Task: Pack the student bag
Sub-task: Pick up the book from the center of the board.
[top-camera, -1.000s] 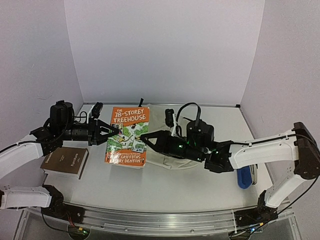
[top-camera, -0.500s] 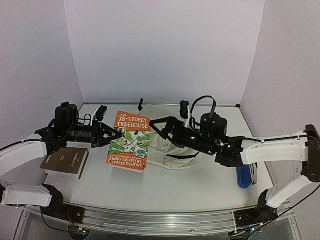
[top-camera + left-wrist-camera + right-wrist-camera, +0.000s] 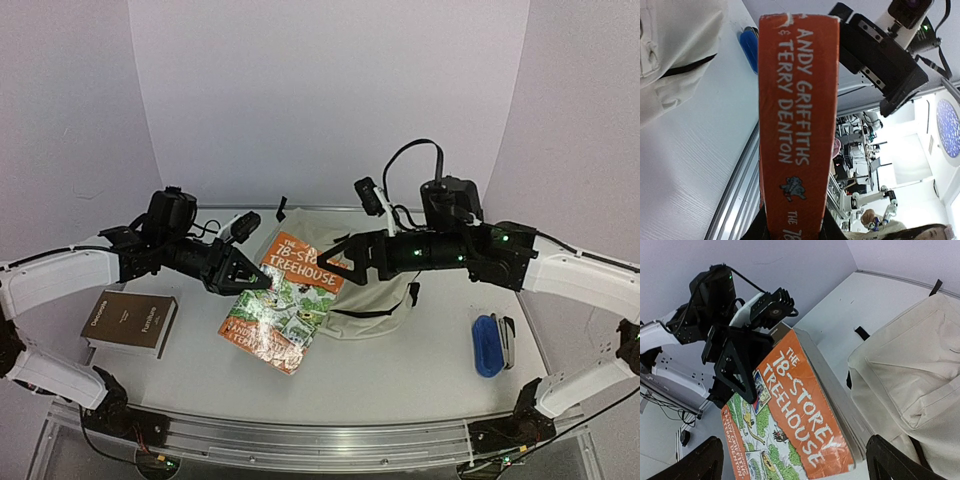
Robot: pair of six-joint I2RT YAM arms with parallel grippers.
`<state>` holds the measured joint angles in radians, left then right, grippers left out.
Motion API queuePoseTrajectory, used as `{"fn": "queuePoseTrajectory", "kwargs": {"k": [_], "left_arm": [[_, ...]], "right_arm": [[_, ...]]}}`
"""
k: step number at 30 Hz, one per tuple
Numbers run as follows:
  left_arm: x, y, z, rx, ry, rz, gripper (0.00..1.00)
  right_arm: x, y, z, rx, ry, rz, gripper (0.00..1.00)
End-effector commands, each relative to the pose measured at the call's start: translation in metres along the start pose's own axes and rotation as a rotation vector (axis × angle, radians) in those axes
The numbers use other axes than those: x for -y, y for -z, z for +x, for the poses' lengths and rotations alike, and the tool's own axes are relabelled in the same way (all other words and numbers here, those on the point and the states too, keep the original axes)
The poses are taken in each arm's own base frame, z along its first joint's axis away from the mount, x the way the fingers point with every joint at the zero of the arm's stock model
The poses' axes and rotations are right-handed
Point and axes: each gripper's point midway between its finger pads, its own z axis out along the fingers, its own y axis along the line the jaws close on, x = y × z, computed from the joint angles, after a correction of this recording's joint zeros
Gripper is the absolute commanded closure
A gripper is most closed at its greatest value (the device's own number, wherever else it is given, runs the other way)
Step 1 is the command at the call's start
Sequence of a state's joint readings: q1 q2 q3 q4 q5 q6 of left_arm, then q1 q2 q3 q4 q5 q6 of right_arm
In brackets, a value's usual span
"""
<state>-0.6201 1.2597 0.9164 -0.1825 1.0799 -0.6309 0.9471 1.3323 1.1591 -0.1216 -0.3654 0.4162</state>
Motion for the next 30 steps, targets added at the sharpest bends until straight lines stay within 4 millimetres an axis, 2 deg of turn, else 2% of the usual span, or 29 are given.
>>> {"fn": "queuePoseTrajectory", "kwargs": {"k": [1,6,13,17,20,24,30], "left_arm": [[0.048,-0.007,0.005,-0.11,-0.137,0.133,1.0],[0.057,-0.022,0.02,-0.204,-0.134,0.162,1.0],[0.07,-0.03,0.027,-0.249,-0.159,0.205,1.0],[0.069,-0.031,0.027,-0.258,-0.16,0.211,1.0],[0.066,-0.034,0.027,-0.269,-0.15,0.216,1.0],[0.062,-0.036,0.027,-0.279,-0.148,0.217,1.0],[0.063,-0.038,0.024,-0.285,-0.151,0.228,1.0]], "right_arm": [[-0.008,0.014,0.0,-0.09,0.076,-0.067,0.02],[-0.006,0.012,0.0,-0.137,0.072,-0.128,0.02],[-0.014,-0.005,0.03,-0.272,0.031,-0.261,0.02],[-0.031,-0.001,0.04,-0.329,0.005,-0.384,0.17],[-0.043,0.006,0.044,-0.354,-0.002,-0.463,0.35],[-0.053,0.014,0.047,-0.374,-0.004,-0.531,0.5],[-0.047,0.008,0.061,-0.416,-0.044,-0.53,0.63]]}}
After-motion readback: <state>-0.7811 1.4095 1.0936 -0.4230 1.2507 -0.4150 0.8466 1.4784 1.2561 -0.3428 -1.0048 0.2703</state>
